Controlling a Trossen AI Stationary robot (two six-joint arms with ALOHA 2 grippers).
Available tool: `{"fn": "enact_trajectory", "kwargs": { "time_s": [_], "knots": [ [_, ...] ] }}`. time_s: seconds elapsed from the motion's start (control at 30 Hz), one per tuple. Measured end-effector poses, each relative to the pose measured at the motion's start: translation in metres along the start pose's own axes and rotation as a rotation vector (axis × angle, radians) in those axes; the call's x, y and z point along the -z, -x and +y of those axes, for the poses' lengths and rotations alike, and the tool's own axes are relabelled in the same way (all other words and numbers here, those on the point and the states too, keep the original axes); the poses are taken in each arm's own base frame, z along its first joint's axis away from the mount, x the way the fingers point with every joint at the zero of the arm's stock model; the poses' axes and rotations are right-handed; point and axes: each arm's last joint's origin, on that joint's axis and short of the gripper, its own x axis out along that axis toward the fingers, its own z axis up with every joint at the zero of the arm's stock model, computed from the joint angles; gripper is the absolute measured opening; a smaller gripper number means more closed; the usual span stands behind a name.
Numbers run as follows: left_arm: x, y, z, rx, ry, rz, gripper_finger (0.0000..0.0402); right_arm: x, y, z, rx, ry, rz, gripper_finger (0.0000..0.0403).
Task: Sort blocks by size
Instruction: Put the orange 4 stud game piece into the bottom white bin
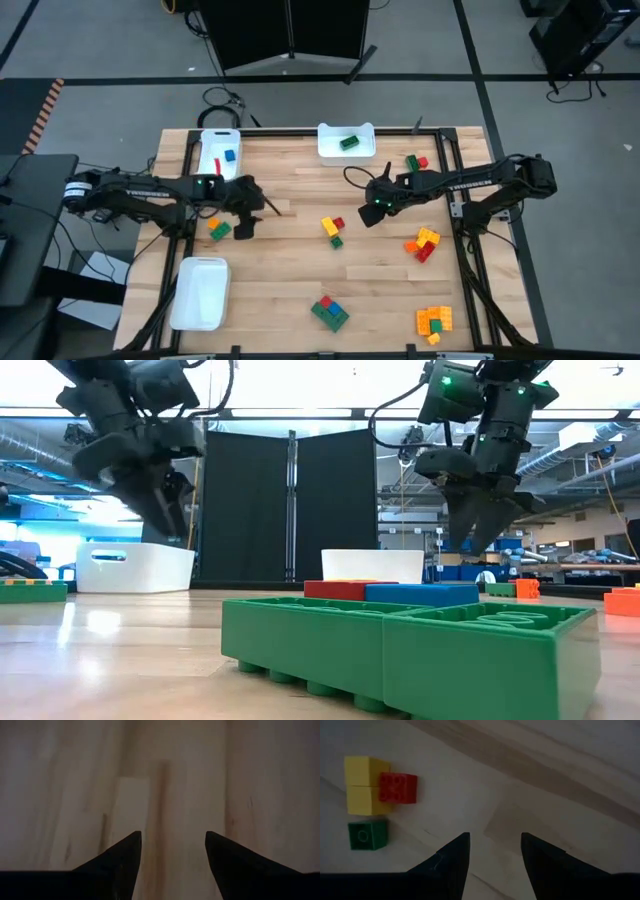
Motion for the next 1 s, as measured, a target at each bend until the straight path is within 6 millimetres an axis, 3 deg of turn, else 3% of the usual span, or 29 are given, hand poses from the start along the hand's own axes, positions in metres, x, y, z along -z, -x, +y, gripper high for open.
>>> {"fn": "enact_trajectory", "kwargs": {
  "time_s": [0.2, 0.57, 1.0],
  "knots": [
    [-0.002, -0.009, -0.008, 0.034, -0.199, 0.015, 0.0219, 0.006, 0.001, 0.003, -0.006, 0.012, 0.006, 0.0188],
    [-0.018, -0.008, -0.03, 0.071, -0.192, -0.141, 0.0183, 0.013, 0.001, 0.007, -0.013, 0.127, 0.012, 0.0188],
    [-0.048, 0.006, -0.055, 0.155, -0.149, -0.492, 0.0182, 0.023, 0.003, 0.013, -0.032, 0.263, 0.03, 0.0188]
  ]
}}
